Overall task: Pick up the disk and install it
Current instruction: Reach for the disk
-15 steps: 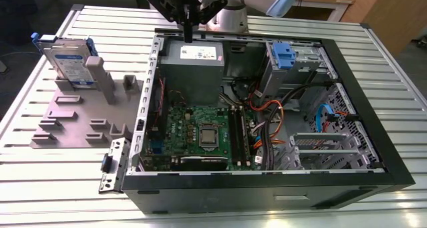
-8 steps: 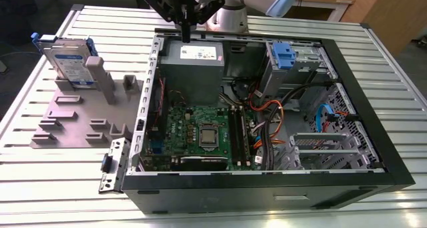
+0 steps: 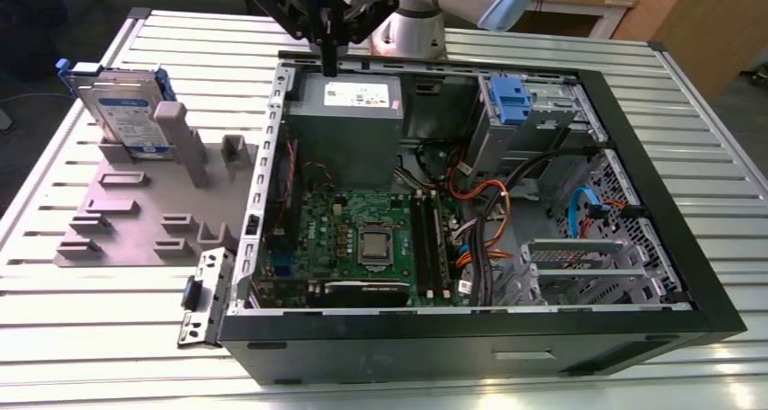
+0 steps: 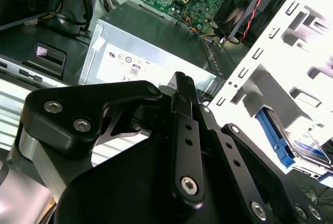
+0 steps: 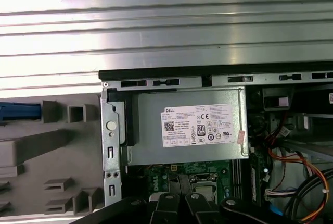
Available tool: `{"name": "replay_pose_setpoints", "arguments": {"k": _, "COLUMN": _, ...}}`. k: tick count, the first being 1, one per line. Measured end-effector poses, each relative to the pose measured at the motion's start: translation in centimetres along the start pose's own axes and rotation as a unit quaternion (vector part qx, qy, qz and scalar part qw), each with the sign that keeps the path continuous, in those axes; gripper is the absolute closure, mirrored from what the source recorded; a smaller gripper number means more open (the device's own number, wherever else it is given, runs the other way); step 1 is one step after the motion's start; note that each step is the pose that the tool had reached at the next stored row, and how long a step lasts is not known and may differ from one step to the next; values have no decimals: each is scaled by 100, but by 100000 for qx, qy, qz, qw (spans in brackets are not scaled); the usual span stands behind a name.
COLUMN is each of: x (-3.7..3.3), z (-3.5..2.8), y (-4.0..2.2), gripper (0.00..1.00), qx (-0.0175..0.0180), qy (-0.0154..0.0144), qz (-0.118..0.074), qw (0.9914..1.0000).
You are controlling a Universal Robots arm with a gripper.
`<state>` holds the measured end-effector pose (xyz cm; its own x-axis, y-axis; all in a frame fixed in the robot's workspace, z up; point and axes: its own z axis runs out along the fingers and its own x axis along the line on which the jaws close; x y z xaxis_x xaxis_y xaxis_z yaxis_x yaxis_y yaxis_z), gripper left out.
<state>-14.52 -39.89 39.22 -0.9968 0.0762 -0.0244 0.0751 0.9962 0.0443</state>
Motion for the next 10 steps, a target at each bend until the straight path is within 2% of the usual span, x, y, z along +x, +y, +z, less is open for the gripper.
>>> {"name": "replay_pose_setpoints", "arguments": {"k": 10, "x": 9, "z": 0, "y": -1, "gripper": 89, "qx": -2, "qy": -1, "qz": -2, "qw": 100000}}
